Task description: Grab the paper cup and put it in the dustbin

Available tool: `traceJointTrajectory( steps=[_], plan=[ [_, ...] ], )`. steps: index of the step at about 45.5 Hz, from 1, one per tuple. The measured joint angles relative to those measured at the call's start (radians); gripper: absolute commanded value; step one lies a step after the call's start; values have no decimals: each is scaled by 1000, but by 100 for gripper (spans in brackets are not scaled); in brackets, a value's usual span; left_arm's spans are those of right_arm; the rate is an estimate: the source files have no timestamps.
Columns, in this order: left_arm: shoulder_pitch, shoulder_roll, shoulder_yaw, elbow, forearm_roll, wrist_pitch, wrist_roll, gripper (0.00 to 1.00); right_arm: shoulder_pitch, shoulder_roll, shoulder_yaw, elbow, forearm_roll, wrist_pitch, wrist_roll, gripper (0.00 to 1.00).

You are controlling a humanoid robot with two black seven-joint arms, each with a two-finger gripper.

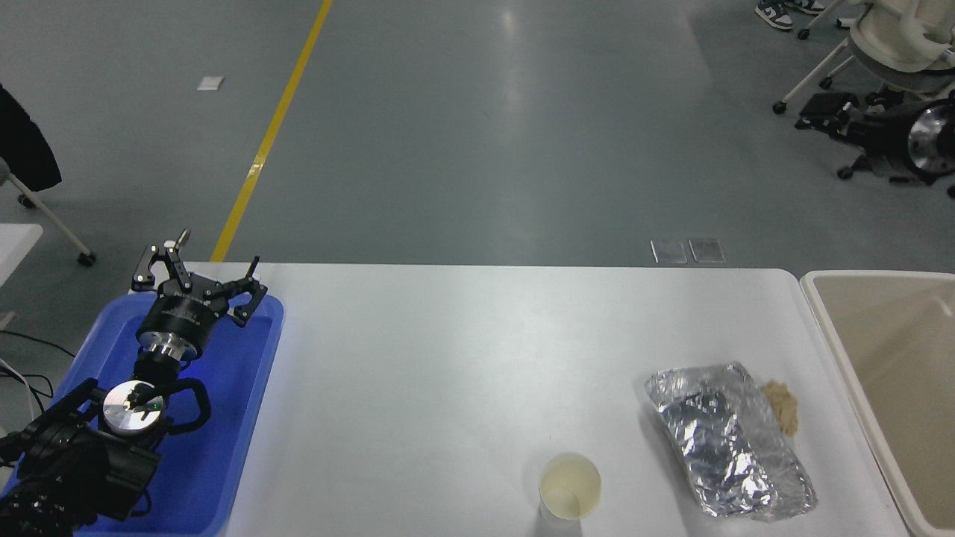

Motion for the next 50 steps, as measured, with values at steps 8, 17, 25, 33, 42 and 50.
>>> traceJointTrajectory(
  steps=[8,17,25,33,42,50],
  plan=[
    [0,0,0,0,0,0,0,100,125,43,-39,81,-6,125,-10,100],
    [0,0,0,0,0,0,0,100,224,91,-45,165,-11,250,-16,100],
    [0,0,0,0,0,0,0,100,285,140,-3,249,-29,298,-18,100],
    [0,0,0,0,0,0,0,100,308,184,56,322,-68,321,-19,100],
    [0,0,0,0,-1,0,0,100,305,221,88,412,-96,330,-20,100],
    [0,0,0,0,-1,0,-1,100,287,234,110,498,-110,333,-20,100]
  ],
)
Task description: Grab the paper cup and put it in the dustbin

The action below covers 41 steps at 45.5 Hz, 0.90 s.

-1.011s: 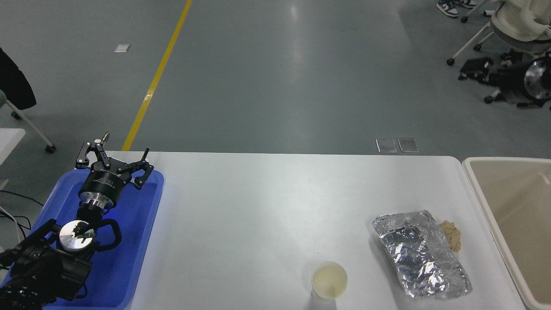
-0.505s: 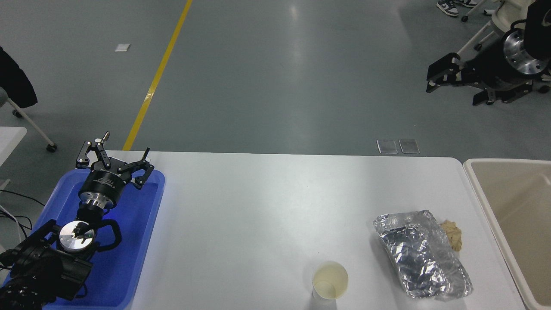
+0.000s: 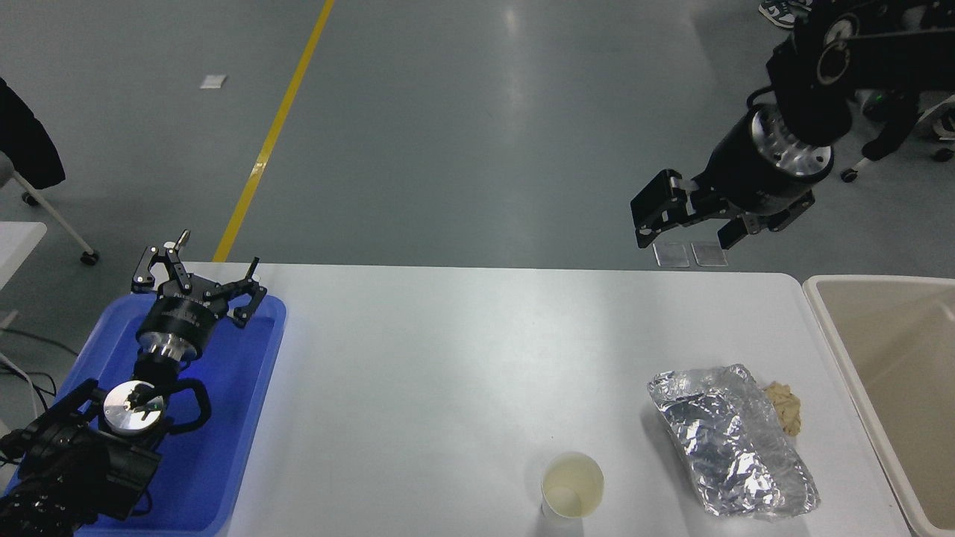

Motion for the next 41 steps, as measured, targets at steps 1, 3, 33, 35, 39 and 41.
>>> traceJointTrajectory(
  steps=[1,3,33,35,39,41],
  plan=[
    [0,0,0,0,0,0,0,100,-3,1,3,8,-1,0,0,100],
    [0,0,0,0,0,0,0,100,-14,4,12,26,-3,-1,0,100],
    [0,0,0,0,0,0,-1,100,-329,117,98,14,-38,-128,-2,100],
    [0,0,0,0,0,0,-1,100,-351,128,100,3,-41,-139,-2,100],
    [0,0,0,0,0,0,-1,100,-394,139,100,-11,-45,-159,-2,100],
    [0,0,0,0,0,0,0,100,-416,147,101,-18,-45,-166,-1,100]
  ],
)
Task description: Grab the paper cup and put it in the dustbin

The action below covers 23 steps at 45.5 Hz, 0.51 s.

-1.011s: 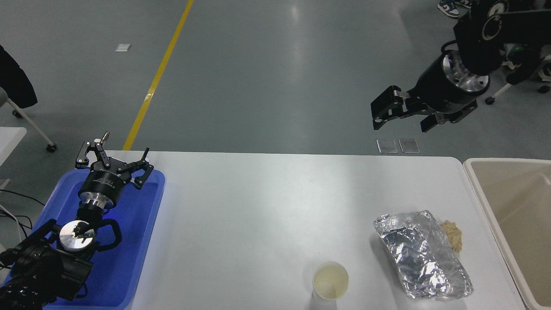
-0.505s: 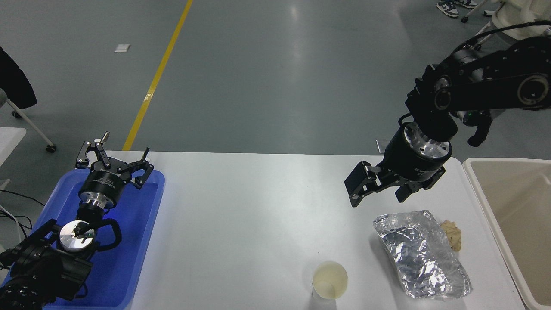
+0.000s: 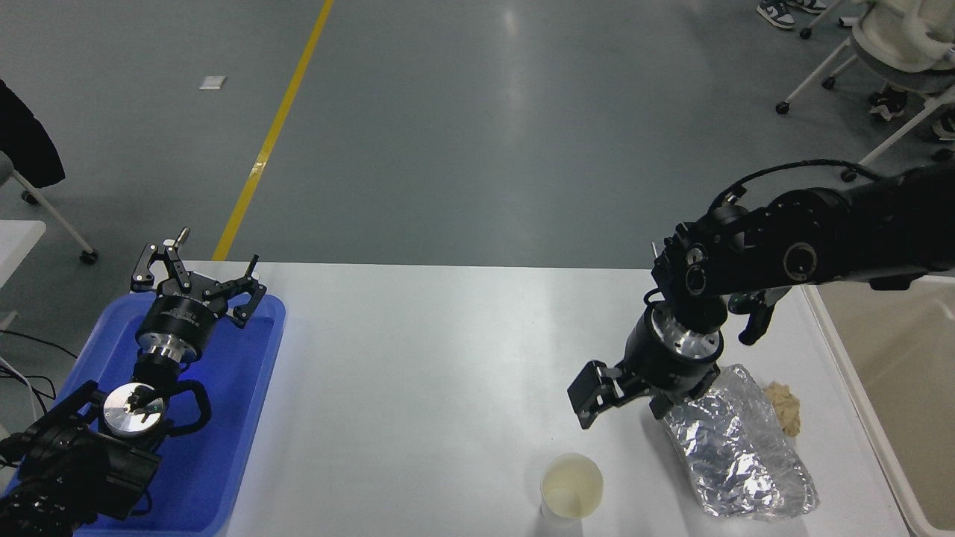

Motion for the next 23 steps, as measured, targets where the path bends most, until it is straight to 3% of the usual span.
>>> traceJointTrajectory(
  steps=[23],
  plan=[
    [0,0,0,0,1,0,0,100,-182,51,44,-79,-6,-65,1,98]
  ],
)
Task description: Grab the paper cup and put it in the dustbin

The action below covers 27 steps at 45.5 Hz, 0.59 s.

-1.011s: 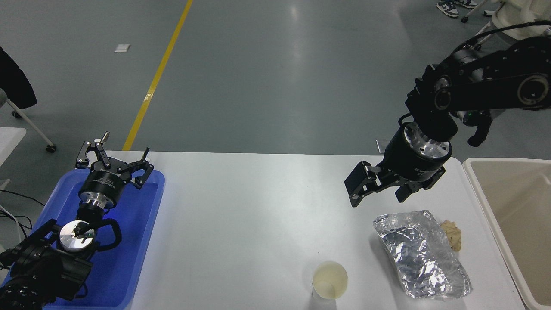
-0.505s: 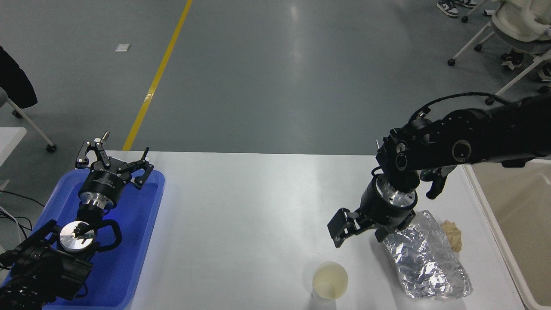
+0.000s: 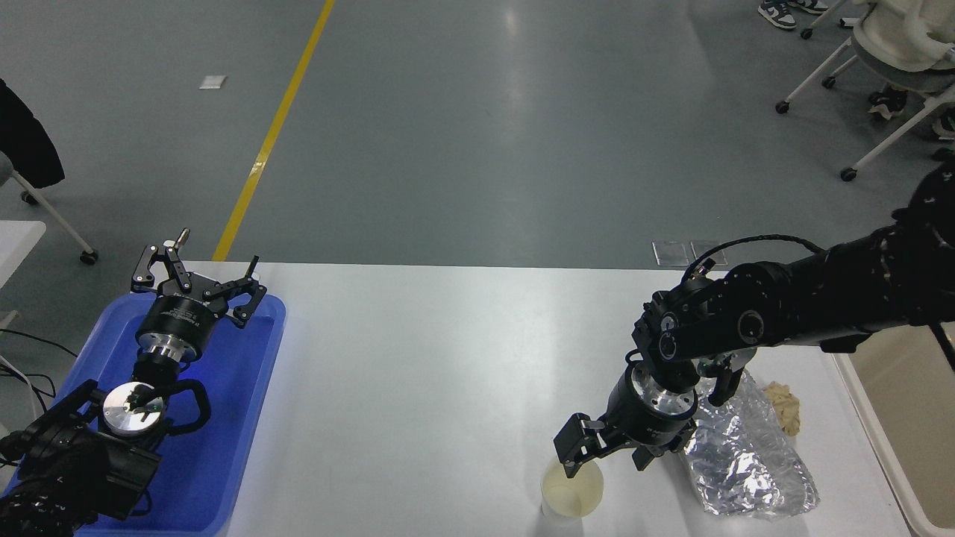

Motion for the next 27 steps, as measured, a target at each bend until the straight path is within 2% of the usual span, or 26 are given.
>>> traceJointTrajectory(
  steps=[4,9,19,21,23,27],
  plan=[
    [0,0,0,0,0,0,0,100,-26,4,8,-16,-1,-10,0,97],
    [0,0,0,0,0,0,0,100,-55,8,16,-35,-14,-25,2,88],
    [0,0,0,0,0,0,0,100,-106,14,23,-64,-55,-53,3,37],
    [0,0,0,0,0,0,0,100,-113,15,23,-67,-59,-56,4,31],
    [0,0,0,0,0,0,0,100,-122,17,24,-73,-64,-60,4,29],
    [0,0,0,0,0,0,0,100,-133,18,25,-82,-74,-65,4,10]
  ],
)
